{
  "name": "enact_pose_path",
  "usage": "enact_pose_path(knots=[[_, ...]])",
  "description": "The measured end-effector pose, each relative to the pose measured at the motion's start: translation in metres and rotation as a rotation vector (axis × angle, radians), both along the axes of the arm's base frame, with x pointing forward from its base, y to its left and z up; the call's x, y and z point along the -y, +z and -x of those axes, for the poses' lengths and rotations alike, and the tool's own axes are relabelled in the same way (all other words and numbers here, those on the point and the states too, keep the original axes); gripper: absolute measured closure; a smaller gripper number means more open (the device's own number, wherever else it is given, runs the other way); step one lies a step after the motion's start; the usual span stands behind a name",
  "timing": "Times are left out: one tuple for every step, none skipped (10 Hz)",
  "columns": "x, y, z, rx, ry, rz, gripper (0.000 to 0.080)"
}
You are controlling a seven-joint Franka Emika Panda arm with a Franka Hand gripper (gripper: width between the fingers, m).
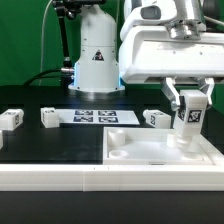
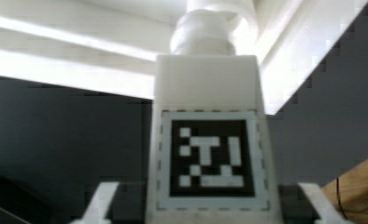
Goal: Assemble one leg
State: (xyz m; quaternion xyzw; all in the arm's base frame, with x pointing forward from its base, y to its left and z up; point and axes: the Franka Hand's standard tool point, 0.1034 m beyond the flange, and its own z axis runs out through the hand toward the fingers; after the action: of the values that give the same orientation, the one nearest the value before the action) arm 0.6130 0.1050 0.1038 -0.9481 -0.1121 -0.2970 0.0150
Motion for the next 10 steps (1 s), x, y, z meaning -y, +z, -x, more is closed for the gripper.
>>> enact_pose_path(knots=[[-0.004, 0.001, -0.006, 0.005, -0.001, -0.004, 0.0507], [-0.006, 0.0, -0.01, 0.009, -0.006, -0.008, 0.0507], [-0.006, -0.004, -0.013, 0.008, -0.007, -0.009, 0.0507], [-0.006, -0.009, -0.015, 0.005, -0.008, -0.009, 0.0507], [-0.006, -0.011, -0.016, 0.008, -0.009, -0.009, 0.0507], [-0.007, -0.011, -0.017, 0.032, -0.01, -0.011, 0.0507], [-0.006, -0.011, -0.017, 0.045, -0.011, -0.012, 0.0507], [-0.007, -0.011, -0.017, 0.041, -0.021, -0.017, 0.0507], [-0.01, -0.011, -0.016, 0.039, -0.022, -0.019, 0.0507], [-0.011, -0.01, -0.015, 0.026, -0.017, -0.017, 0.0507]])
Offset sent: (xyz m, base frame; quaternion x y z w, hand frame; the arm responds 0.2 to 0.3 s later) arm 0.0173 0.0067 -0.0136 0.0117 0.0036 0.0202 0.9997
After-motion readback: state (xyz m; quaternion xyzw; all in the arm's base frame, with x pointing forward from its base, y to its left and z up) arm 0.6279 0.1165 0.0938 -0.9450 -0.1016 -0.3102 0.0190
